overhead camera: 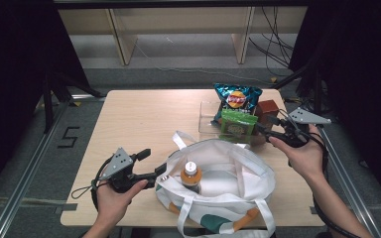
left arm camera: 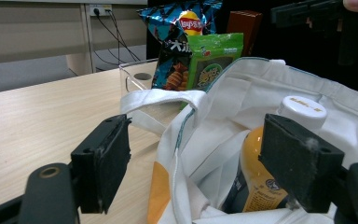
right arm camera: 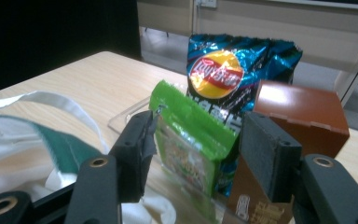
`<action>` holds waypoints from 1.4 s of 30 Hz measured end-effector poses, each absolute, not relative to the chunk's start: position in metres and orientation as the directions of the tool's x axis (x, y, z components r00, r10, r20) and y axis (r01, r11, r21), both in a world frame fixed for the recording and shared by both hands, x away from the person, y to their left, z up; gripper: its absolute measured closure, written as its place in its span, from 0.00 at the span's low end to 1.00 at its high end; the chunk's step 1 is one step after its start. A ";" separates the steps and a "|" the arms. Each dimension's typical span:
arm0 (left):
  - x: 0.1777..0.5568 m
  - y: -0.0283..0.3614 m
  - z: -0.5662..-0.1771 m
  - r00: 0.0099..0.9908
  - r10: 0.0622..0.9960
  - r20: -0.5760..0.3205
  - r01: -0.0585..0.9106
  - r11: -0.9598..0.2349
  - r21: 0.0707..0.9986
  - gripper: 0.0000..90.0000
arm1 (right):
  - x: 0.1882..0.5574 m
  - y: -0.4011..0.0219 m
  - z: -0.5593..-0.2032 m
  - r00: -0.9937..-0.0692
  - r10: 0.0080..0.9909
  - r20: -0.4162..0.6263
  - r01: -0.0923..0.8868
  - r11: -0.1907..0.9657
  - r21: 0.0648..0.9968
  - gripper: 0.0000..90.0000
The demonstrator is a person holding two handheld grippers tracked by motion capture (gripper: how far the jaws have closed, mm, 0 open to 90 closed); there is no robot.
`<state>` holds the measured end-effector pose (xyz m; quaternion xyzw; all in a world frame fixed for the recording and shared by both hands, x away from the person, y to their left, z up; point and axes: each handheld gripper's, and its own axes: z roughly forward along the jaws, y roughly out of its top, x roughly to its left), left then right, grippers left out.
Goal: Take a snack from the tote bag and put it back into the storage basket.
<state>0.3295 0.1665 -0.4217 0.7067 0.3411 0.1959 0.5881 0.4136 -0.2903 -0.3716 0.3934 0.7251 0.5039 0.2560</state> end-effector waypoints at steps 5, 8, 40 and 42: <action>0.328 0.168 -0.421 0.691 0.712 -0.125 0.248 -0.072 0.966 0.26 | 0.402 -0.293 -0.376 -0.558 0.830 0.003 0.304 0.200 0.931 0.52; 0.328 0.169 -0.421 0.690 0.713 -0.124 0.249 -0.074 0.966 0.26 | 0.394 -0.295 -0.380 -0.542 0.841 0.014 0.326 0.194 0.925 0.52; 0.320 0.123 -0.416 0.810 0.574 -0.121 0.237 -0.130 0.963 0.41 | 0.371 -0.325 -0.411 -0.442 0.897 0.021 0.349 0.150 0.925 0.53; 0.320 0.120 -0.418 0.816 0.561 -0.143 0.256 -0.128 0.958 0.43 | 0.371 -0.325 -0.410 -0.438 0.899 0.019 0.346 0.149 0.926 0.53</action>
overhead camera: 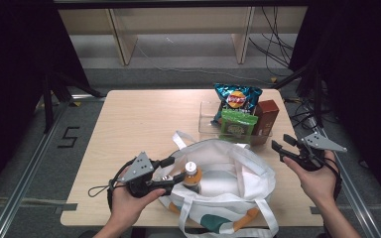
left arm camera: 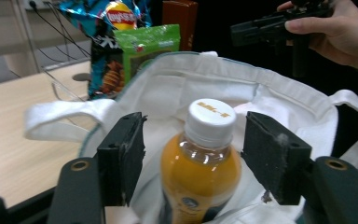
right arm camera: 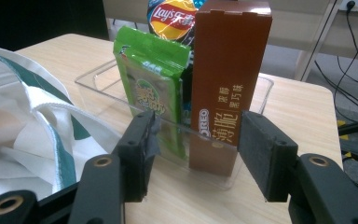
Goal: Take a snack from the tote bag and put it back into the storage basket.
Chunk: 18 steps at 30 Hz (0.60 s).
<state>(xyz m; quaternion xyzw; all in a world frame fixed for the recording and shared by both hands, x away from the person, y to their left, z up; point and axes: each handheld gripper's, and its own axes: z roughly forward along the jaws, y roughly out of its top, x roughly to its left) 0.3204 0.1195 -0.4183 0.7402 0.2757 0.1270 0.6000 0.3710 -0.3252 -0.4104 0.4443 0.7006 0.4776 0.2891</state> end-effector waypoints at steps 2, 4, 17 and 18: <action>0.322 0.117 -0.420 0.824 0.551 -0.133 0.250 -0.143 0.958 0.45 | 0.371 -0.325 -0.410 -0.436 0.900 0.019 0.350 0.150 0.925 0.53; 0.323 0.116 -0.421 0.828 0.544 -0.135 0.251 -0.144 0.957 0.47 | 0.371 -0.324 -0.410 -0.440 0.897 0.035 0.356 0.139 0.924 0.53; 0.328 0.101 -0.423 0.837 0.536 -0.112 0.245 -0.183 0.952 0.55 | 0.372 -0.324 -0.412 -0.443 0.896 0.018 0.357 0.158 0.921 0.53; 0.329 0.100 -0.424 0.835 0.538 -0.118 0.249 -0.179 0.952 0.55 | 0.371 -0.324 -0.412 -0.438 0.899 0.024 0.368 0.155 0.917 0.53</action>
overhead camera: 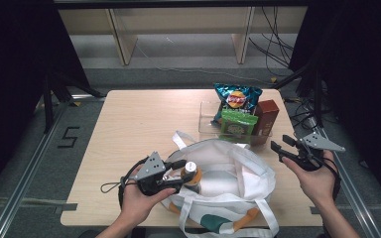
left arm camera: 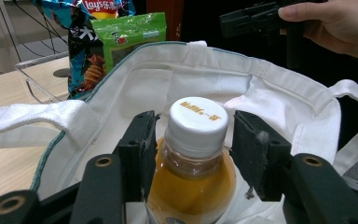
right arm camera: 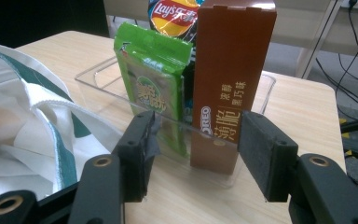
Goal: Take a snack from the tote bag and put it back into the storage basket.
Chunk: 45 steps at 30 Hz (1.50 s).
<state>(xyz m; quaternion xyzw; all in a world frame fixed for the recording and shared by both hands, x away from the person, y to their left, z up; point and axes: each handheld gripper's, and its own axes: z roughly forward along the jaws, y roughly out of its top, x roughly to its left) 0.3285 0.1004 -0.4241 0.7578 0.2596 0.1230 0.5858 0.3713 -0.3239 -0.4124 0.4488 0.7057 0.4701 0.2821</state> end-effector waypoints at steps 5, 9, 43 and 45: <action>0.333 0.097 -0.427 0.842 0.527 -0.114 0.247 -0.188 0.951 0.55 | 0.371 -0.325 -0.414 -0.440 0.898 0.012 0.364 0.166 0.916 0.53; 0.338 0.096 -0.430 0.847 0.515 -0.133 0.258 -0.178 0.950 0.56 | 0.370 -0.326 -0.416 -0.440 0.898 0.012 0.360 0.165 0.918 0.53; 0.349 0.092 -0.401 0.912 0.402 -0.084 0.189 -0.229 0.955 0.65 | 0.369 -0.328 -0.420 -0.423 0.905 0.040 0.377 0.136 0.916 0.52; 0.350 0.092 -0.399 0.912 0.401 -0.082 0.187 -0.228 0.956 0.65 | 0.370 -0.330 -0.422 -0.434 0.901 -0.004 0.368 0.182 0.912 0.52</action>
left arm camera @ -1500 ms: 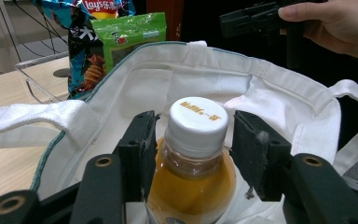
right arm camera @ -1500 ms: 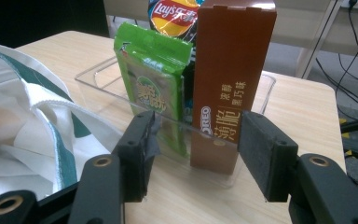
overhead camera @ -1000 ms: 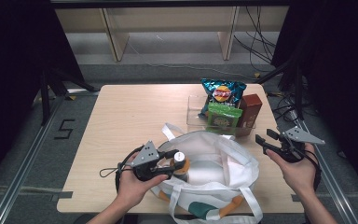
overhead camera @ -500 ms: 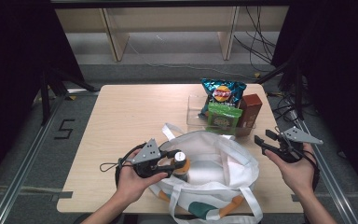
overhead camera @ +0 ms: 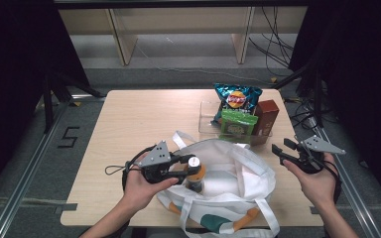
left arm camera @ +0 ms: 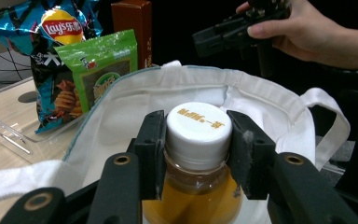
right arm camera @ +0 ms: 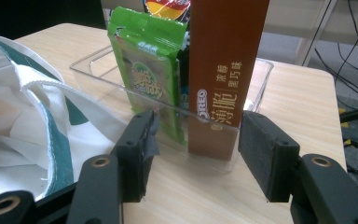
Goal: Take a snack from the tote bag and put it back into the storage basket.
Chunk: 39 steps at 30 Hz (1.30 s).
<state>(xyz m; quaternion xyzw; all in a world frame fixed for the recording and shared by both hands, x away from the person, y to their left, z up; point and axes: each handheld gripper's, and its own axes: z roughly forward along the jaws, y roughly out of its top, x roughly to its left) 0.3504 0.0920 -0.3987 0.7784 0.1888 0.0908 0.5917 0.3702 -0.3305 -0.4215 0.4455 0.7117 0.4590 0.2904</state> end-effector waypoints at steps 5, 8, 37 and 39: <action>0.354 0.090 -0.391 0.916 0.393 -0.078 0.179 -0.226 0.958 0.66 | 0.371 -0.329 -0.422 -0.430 0.902 0.026 0.378 0.154 0.913 0.52; 0.356 0.090 -0.388 0.917 0.391 -0.085 0.181 -0.216 0.960 0.66 | 0.368 -0.328 -0.421 -0.416 0.908 0.059 0.401 0.125 0.908 0.52; 0.368 0.089 -0.355 0.928 0.367 -0.068 0.146 -0.189 0.971 0.66 | 0.369 -0.329 -0.423 -0.431 0.902 0.032 0.379 0.148 0.914 0.51; 0.369 0.089 -0.353 0.929 0.365 -0.066 0.146 -0.195 0.970 0.66 | 0.367 -0.328 -0.423 -0.425 0.903 0.054 0.397 0.133 0.908 0.51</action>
